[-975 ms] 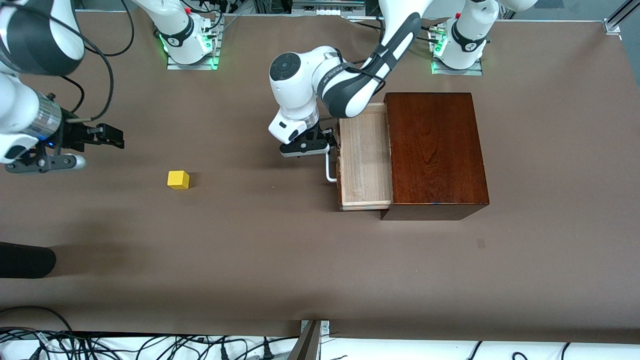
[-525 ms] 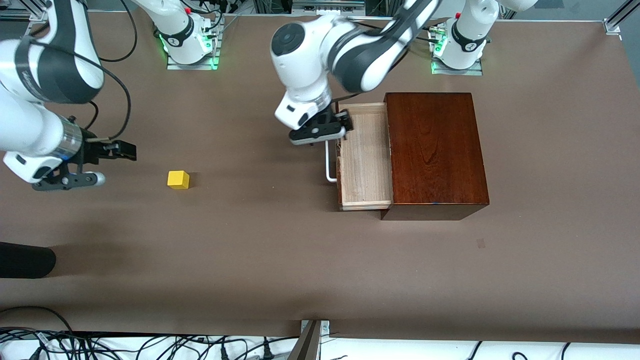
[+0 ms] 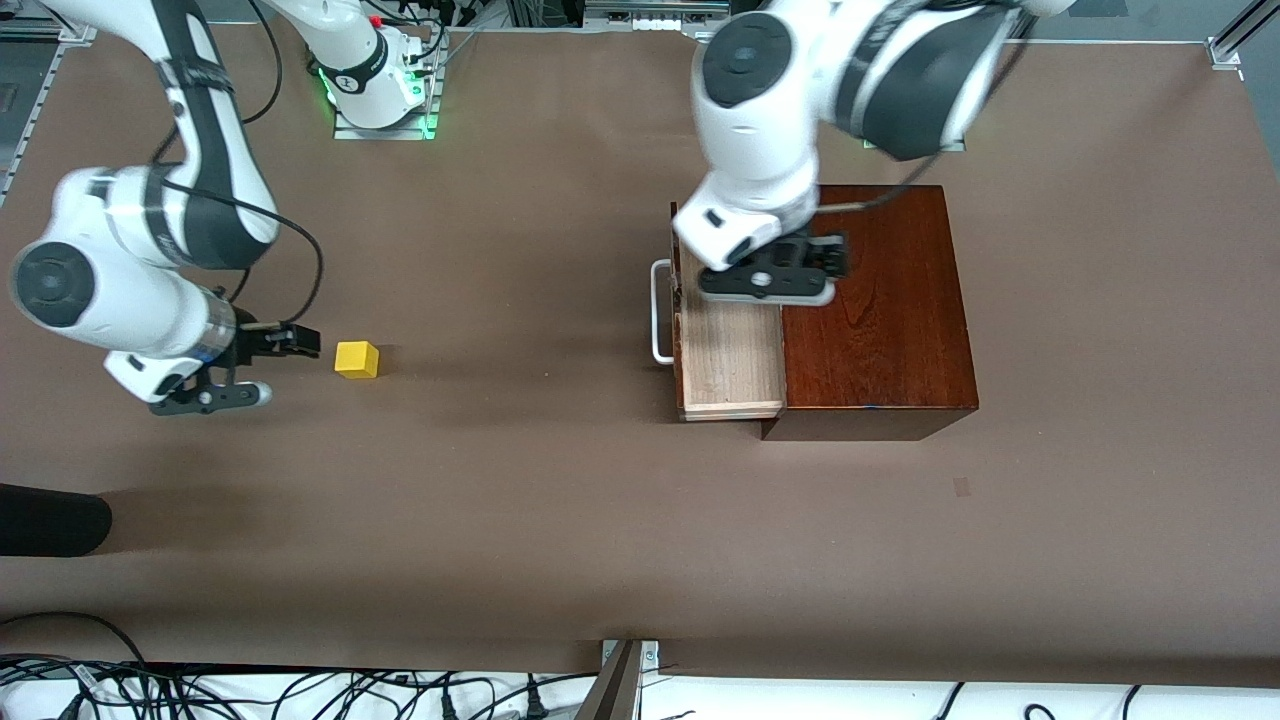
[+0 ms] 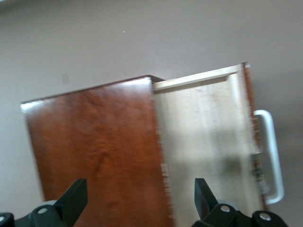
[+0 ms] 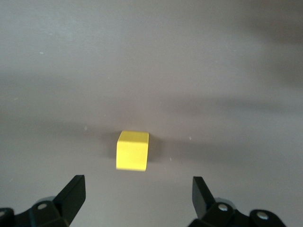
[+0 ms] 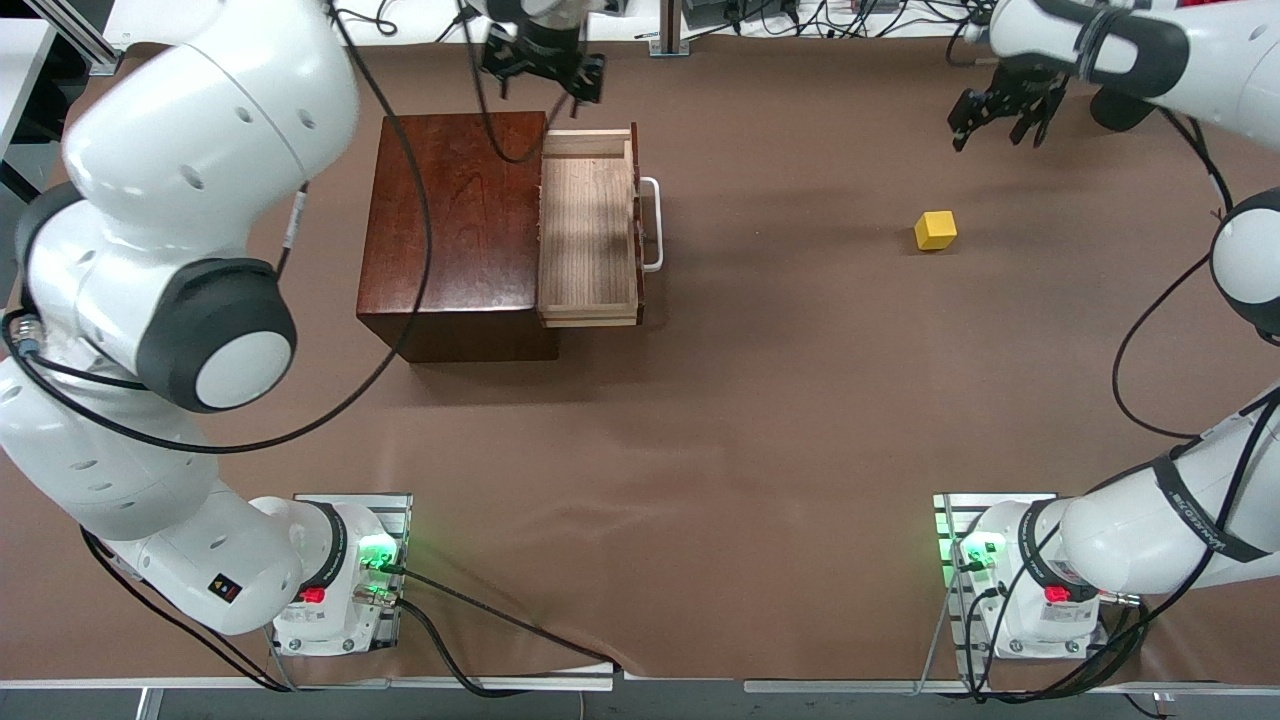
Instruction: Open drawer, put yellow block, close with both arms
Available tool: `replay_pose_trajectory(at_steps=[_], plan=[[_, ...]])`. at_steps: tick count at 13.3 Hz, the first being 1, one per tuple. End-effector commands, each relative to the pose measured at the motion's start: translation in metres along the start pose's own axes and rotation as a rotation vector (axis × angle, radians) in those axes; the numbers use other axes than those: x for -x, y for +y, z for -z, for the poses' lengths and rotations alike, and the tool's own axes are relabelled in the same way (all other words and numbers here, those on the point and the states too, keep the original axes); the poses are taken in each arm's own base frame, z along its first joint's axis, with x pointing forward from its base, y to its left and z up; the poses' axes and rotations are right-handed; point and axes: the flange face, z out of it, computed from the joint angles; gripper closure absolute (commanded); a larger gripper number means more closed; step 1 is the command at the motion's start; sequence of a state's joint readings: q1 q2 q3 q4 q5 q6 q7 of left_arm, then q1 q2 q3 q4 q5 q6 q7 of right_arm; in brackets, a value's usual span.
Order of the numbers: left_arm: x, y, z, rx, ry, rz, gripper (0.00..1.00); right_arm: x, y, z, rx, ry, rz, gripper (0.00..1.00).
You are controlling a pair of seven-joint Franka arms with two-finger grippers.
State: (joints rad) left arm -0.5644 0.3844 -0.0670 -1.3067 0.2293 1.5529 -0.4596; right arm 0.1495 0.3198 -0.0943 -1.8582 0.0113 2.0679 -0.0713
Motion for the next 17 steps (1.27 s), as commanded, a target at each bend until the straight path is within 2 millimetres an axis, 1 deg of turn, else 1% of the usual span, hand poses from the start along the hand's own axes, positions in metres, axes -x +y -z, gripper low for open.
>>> replay_pose_trajectory(at_steps=[1, 2, 3, 5, 6, 7, 8, 10, 12, 13, 14, 15, 16, 17], plan=[[-0.002, -0.072, 0.004, 0.025, -0.019, -0.090, 0.00, 0.020, -0.004, -0.036, -0.017, 0.053, -0.015, 0.00], [-0.007, -0.101, 0.004, 0.048, -0.025, -0.105, 0.00, 0.022, -0.010, -0.048, -0.037, 0.063, -0.023, 0.00], [-0.009, -0.131, -0.001, 0.087, -0.041, -0.134, 0.00, 0.023, -0.012, -0.061, -0.052, 0.065, -0.035, 0.00], [0.001, -0.189, -0.012, 0.163, -0.066, -0.143, 0.00, 0.027, -0.014, -0.081, -0.050, 0.082, -0.037, 0.00], [0.009, -0.212, -0.014, 0.181, -0.071, -0.156, 0.00, 0.030, -0.014, -0.095, -0.046, 0.088, -0.038, 0.00], [0.019, -0.230, -0.015, 0.185, -0.073, -0.170, 0.00, 0.034, -0.015, -0.106, -0.043, 0.102, -0.037, 0.00], [0.028, -0.242, -0.016, 0.185, -0.078, -0.156, 0.00, 0.037, -0.020, -0.115, -0.043, 0.115, -0.029, 0.00], [0.048, -0.268, -0.022, 0.193, -0.079, -0.108, 0.00, 0.043, -0.023, -0.132, -0.039, 0.126, -0.027, 0.00], [0.070, -0.268, -0.024, 0.189, -0.048, -0.101, 0.00, 0.043, -0.024, -0.141, -0.038, 0.123, -0.026, 0.00], [0.080, -0.268, -0.029, 0.186, -0.034, -0.095, 0.00, 0.043, -0.024, -0.144, -0.037, 0.120, -0.026, 0.00], [0.085, -0.275, -0.035, 0.186, -0.019, -0.081, 0.00, 0.044, -0.024, -0.148, -0.037, 0.116, -0.026, 0.02], [0.085, -0.286, -0.038, 0.202, -0.017, -0.072, 0.00, 0.044, -0.023, -0.152, -0.036, 0.116, -0.027, 0.06], [0.083, -0.285, -0.036, 0.215, -0.006, -0.078, 0.00, 0.045, -0.024, -0.155, -0.035, 0.110, -0.025, 0.14], [0.080, -0.284, -0.037, 0.220, -0.004, -0.079, 0.00, 0.045, -0.024, -0.155, -0.035, 0.110, -0.022, 0.24]])
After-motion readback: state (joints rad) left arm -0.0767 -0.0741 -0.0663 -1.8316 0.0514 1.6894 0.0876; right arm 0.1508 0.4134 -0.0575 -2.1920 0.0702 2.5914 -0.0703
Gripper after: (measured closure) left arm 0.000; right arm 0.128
